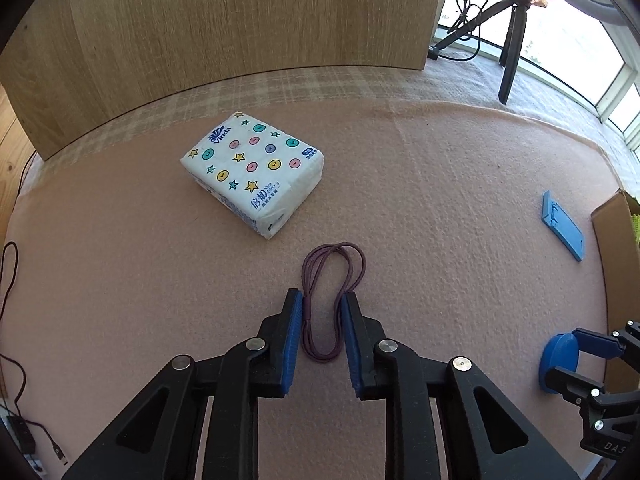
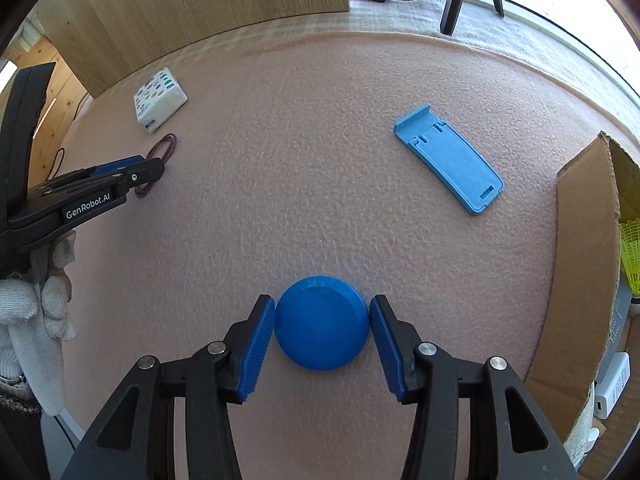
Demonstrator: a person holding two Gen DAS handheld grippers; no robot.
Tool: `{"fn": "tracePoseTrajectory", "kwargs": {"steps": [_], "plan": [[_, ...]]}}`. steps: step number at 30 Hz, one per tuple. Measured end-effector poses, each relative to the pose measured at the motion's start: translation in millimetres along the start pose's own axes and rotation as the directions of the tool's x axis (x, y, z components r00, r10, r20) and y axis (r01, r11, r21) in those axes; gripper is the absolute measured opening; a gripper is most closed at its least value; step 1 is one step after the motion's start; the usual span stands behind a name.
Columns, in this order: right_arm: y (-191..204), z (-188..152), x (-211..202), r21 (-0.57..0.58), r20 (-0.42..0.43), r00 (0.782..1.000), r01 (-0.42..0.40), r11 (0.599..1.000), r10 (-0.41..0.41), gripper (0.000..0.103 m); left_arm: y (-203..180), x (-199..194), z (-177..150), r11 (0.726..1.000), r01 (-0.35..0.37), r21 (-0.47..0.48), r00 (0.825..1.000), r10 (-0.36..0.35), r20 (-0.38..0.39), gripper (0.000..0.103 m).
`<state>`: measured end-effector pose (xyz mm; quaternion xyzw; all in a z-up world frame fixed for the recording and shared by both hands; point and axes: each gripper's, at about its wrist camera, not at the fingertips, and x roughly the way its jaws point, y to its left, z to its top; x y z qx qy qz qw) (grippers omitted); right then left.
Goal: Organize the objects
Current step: 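Pinch the purple rubber band with the left tool and lift it, then carry the blue lid and rubber band over the box with both tools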
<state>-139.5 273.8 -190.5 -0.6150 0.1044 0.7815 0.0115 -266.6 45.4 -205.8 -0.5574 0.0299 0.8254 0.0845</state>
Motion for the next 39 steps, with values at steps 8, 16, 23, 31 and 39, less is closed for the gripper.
{"fn": "tracePoseTrajectory", "kwargs": {"steps": [8, 16, 23, 31, 39], "plan": [[22, -10, 5, -0.121, -0.019, 0.997, 0.070, 0.990, -0.073, 0.047, 4, -4, -8, 1.000, 0.030, -0.007, 1.000, -0.030, 0.007, 0.006], [24, -22, 4, -0.132, 0.014, 0.997, 0.081, 0.988, -0.080, 0.046, 10, -16, -24, 0.997, 0.066, -0.044, 0.998, -0.065, 0.017, 0.006], [14, -25, -15, -0.099, 0.068, 0.996, 0.057, 0.993, -0.051, 0.046, 7, -43, -36, 0.994, 0.103, -0.048, 0.993, -0.100, 0.058, 0.006], [1, -34, -61, -0.044, 0.166, 0.986, 0.022, 0.999, -0.015, 0.046, -21, -83, -37, 0.989, 0.151, 0.007, 0.982, -0.150, 0.116, 0.006], [-42, -55, -109, 0.049, 0.260, 0.965, 0.022, 0.999, -0.034, 0.046, -78, -111, -32, 0.973, 0.207, 0.102, 0.964, -0.221, 0.150, 0.006]]}}
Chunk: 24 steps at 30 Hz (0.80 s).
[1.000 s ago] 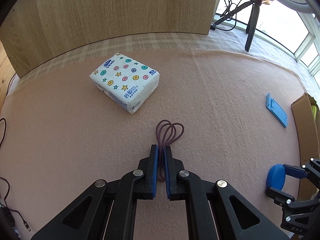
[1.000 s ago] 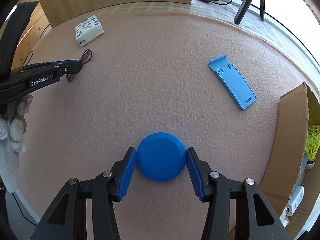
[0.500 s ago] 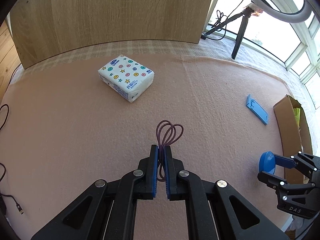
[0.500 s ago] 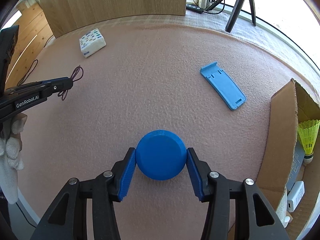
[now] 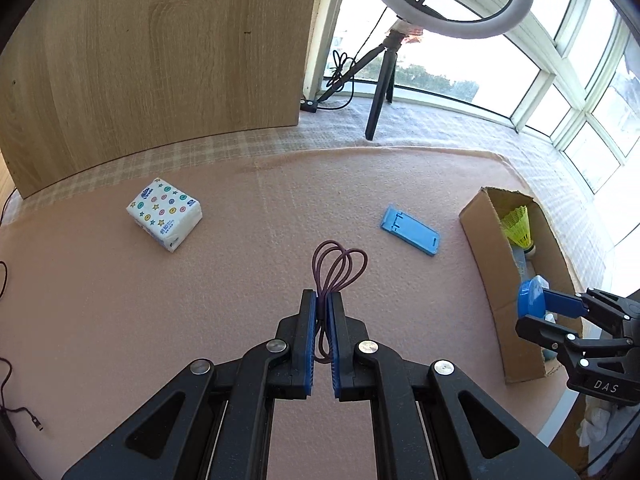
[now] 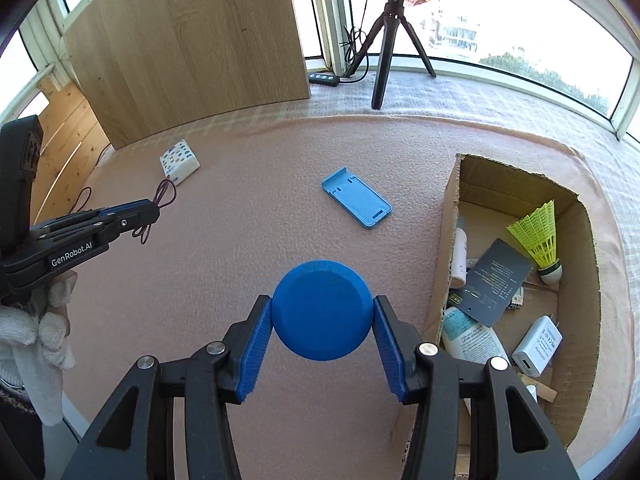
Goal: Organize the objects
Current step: 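Carry the blue lid and rubber band over the box with both tools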
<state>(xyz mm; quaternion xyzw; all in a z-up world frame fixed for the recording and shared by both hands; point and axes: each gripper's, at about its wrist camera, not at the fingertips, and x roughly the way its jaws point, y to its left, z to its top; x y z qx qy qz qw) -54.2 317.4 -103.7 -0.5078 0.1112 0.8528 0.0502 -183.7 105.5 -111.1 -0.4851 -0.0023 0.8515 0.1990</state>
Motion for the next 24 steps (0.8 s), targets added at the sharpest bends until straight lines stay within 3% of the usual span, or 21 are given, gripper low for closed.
{"fn": "tracePoseTrajectory", "kwargs": {"steps": [9, 24], "plan": [[-58, -15, -44, 0.093, 0.077, 0.994, 0.066, 0.993, -0.073, 0.046, -81, 7, 15, 0.992, 0.075, 0.103, 0.997, -0.076, 0.010, 0.006], [-125, -38, -66, 0.191, 0.091, 0.987, 0.112, 0.975, -0.131, 0.046, -190, 49, 35, 0.966, 0.151, 0.210, 0.988, -0.150, -0.023, 0.006]]}}
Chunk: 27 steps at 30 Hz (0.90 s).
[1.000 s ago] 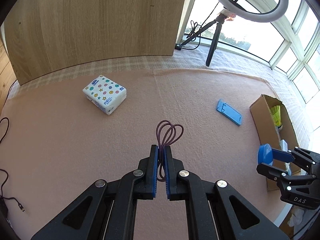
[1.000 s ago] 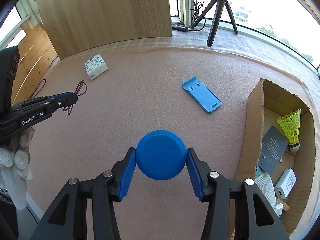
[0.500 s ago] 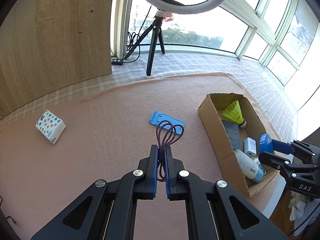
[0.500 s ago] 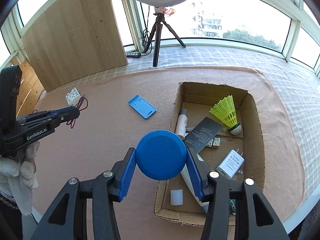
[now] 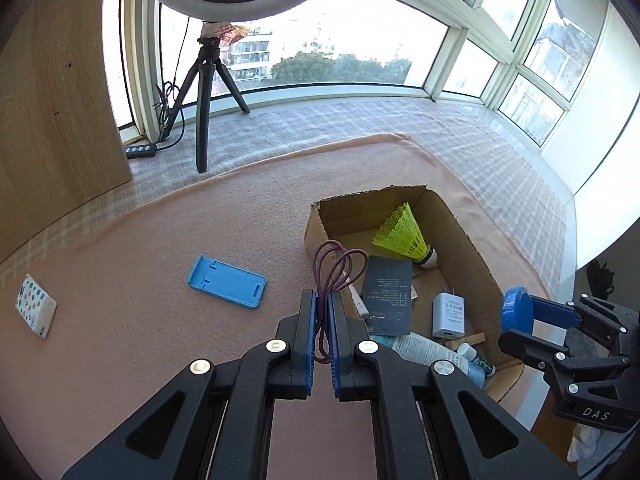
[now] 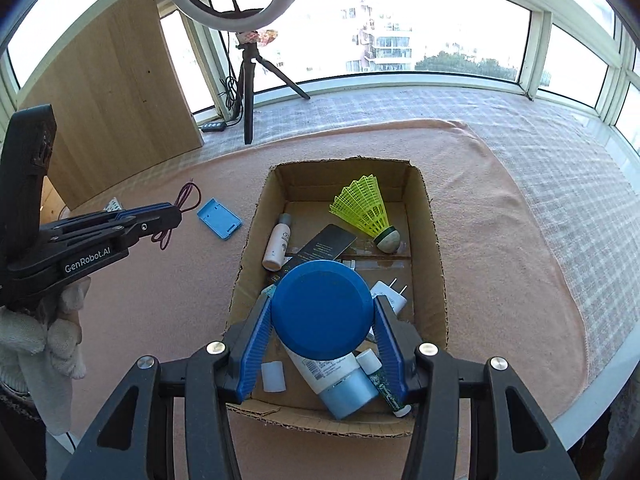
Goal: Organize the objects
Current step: 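Carry the blue lid and rubber band over the box with both tools, then open both tools to drop the lid and rubber band into the box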
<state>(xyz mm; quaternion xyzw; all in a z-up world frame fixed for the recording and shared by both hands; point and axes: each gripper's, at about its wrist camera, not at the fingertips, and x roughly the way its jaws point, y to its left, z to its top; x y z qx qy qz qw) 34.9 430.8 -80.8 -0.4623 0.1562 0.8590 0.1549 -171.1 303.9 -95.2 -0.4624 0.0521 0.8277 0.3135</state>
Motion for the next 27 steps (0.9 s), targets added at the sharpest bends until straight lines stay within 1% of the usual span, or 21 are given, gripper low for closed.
{"fn": "tracePoseTrajectory", "kwargs": {"steps": [8, 15, 17, 18, 19, 20, 21, 27], "plan": [[-21, -6, 9, 0.017, -0.019, 1.000, 0.004, 1.000, -0.004, 0.046, -29, 37, 10, 1.000, 0.010, 0.011, 0.999, -0.010, -0.044, 0.006], [-31, -9, 14, 0.027, -0.033, 0.999, -0.016, 1.000, 0.016, 0.047, -50, 52, 15, 0.999, 0.019, 0.036, 0.998, -0.017, -0.063, 0.006], [-32, -10, 14, 0.026, -0.034, 0.999, -0.020, 0.999, 0.021, 0.048, -55, 53, 16, 0.998, 0.045, 0.045, 0.997, -0.042, -0.067, 0.007], [-32, -10, 13, 0.026, -0.030, 0.999, -0.017, 1.000, 0.018, 0.049, -58, 55, 17, 0.997, 0.056, 0.050, 0.996, -0.052, -0.079, 0.020], [-32, -9, 13, 0.024, -0.027, 1.000, -0.014, 1.000, 0.015, 0.051, -59, 55, 17, 0.998, 0.051, 0.048, 0.995, -0.046, -0.083, 0.045], [-33, -9, 12, 0.023, -0.027, 1.000, -0.012, 1.000, 0.012, 0.055, -60, 55, 17, 0.998, 0.044, 0.046, 0.996, -0.041, -0.079, 0.054], [-33, -9, 12, 0.019, -0.027, 1.000, -0.011, 1.000, 0.011, 0.056, -61, 54, 17, 0.998, 0.048, 0.045, 0.997, -0.045, -0.070, 0.056], [-36, -10, 10, 0.022, -0.021, 1.000, -0.011, 1.000, 0.012, 0.057, -60, 54, 17, 0.998, 0.048, 0.034, 0.996, -0.045, -0.074, 0.056]]}}
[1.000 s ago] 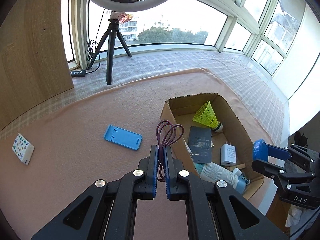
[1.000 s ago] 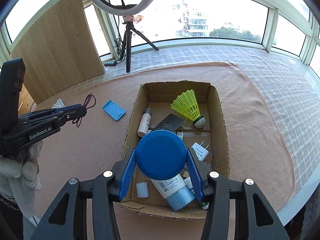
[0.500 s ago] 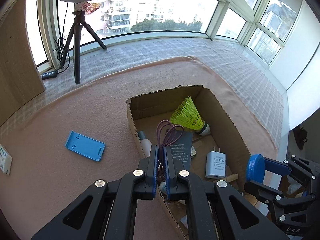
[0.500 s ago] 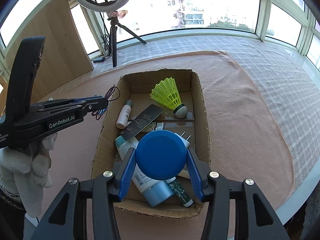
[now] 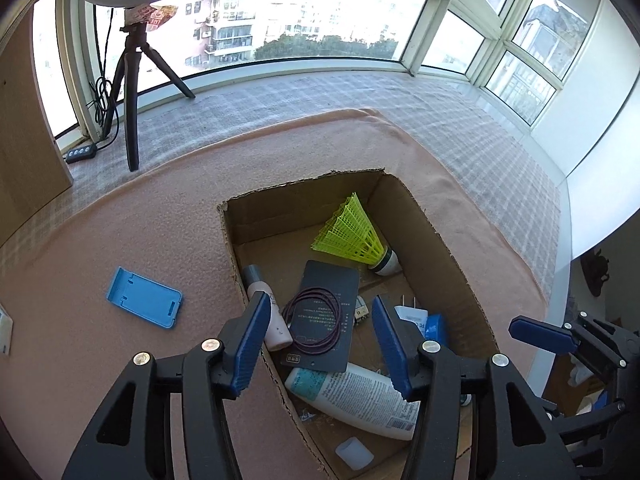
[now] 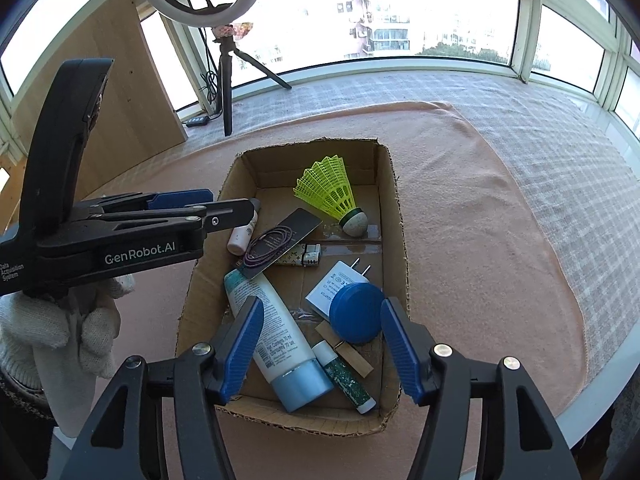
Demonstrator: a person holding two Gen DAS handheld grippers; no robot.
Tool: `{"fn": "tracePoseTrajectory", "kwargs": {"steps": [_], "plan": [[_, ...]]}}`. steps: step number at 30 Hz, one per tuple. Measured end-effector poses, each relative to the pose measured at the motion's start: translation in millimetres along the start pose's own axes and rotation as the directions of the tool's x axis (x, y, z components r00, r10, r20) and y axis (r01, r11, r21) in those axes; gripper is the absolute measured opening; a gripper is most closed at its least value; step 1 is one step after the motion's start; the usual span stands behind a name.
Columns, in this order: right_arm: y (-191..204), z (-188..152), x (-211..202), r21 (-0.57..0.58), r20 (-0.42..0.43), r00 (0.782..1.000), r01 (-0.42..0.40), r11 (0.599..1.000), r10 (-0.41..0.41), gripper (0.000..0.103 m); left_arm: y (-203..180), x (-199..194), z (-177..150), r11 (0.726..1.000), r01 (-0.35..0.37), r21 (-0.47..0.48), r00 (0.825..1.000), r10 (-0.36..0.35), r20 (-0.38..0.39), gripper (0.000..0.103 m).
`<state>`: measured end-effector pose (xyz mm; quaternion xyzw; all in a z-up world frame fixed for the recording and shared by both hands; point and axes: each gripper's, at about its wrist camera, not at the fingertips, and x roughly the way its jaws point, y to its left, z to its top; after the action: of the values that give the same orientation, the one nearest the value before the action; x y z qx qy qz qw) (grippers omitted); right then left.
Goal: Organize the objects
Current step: 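Open both tools to drop the lid and rubber band into the box, then withdraw both open tools from the box toward the tissue pack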
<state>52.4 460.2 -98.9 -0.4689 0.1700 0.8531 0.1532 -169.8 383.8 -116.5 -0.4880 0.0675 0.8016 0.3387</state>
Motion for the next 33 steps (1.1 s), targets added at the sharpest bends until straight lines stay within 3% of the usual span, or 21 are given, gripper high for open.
{"fn": "tracePoseTrajectory", "kwargs": {"steps": [15, 23, 33], "plan": [[13, -1, 2, -0.011, -0.008, 1.000, -0.017, 1.000, 0.017, 0.057, 28, -18, -16, 0.999, -0.021, -0.050, 1.000, 0.021, 0.008, 0.056], [33, 2, 1, -0.024, 0.000, 0.999, -0.053, 0.998, 0.053, 0.057, 78, -44, -53, 0.988, -0.078, -0.136, 0.997, 0.078, -0.004, 0.056], [80, 14, 11, -0.067, -0.001, 0.993, -0.119, 0.991, 0.119, 0.057, 151, -89, -96, 0.954, -0.151, -0.260, 0.987, 0.158, 0.005, 0.056]]}}
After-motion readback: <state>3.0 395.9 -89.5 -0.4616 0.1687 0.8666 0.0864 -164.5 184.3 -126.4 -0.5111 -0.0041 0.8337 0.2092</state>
